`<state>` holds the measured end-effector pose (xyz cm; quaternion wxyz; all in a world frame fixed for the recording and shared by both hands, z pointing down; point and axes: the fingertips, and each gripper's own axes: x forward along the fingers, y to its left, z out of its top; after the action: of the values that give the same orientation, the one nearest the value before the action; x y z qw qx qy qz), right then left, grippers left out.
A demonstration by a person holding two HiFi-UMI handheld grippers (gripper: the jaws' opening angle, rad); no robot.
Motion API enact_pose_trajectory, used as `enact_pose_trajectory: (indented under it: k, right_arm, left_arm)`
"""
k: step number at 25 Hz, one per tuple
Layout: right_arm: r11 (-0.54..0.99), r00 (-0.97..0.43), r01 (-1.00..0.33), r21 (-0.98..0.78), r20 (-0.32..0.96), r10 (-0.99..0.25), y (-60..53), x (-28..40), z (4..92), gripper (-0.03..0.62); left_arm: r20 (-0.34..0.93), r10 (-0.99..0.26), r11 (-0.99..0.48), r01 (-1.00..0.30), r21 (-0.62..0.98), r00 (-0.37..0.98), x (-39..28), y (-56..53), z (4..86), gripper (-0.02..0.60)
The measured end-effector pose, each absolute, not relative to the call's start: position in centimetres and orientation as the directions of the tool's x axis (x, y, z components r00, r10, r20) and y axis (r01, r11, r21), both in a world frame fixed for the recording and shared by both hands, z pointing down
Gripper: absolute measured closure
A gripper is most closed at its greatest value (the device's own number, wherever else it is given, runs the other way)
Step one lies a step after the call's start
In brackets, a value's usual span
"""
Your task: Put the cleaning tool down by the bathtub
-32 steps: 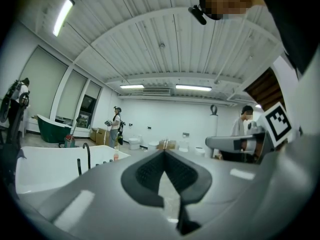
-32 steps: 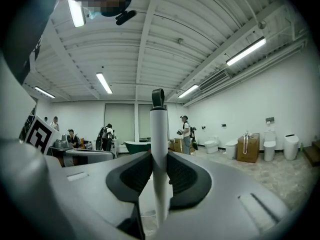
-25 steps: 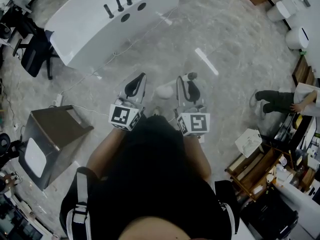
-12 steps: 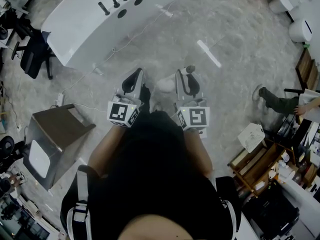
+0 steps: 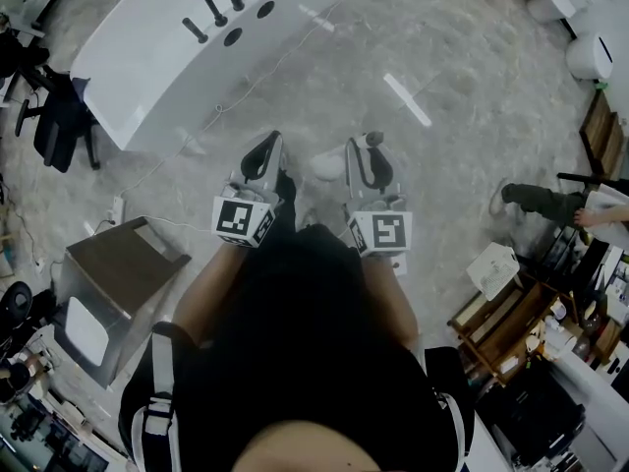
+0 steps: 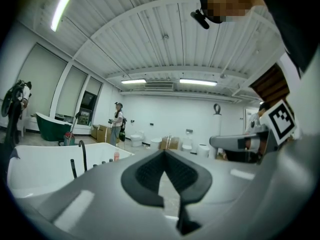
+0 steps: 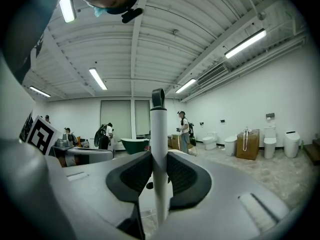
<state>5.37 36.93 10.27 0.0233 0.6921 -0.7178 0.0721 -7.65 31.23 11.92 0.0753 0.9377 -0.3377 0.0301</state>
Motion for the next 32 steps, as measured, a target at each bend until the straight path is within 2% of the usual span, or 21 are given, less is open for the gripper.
enact_pose_trajectory:
  k: [20, 32]
  right_arm:
    - [-0.034, 0.025, -0.998, -0.045, 0.188, -0.982, 16.9, 7.0, 12.2, 0.502]
    - [-0.032, 0.023, -0.999, -0.040, 0.203, -0.979, 7.1, 8.4, 15.9, 0.502]
  left_arm:
    - [0.142, -0.574, -0.797, -0.590, 0.128, 0.806, -6.2, 9.7, 13.9, 0.574]
    - [0.149, -0.602, -0.771, -0.620, 0.144, 0.784, -5.7, 1.2, 16.9, 0.574]
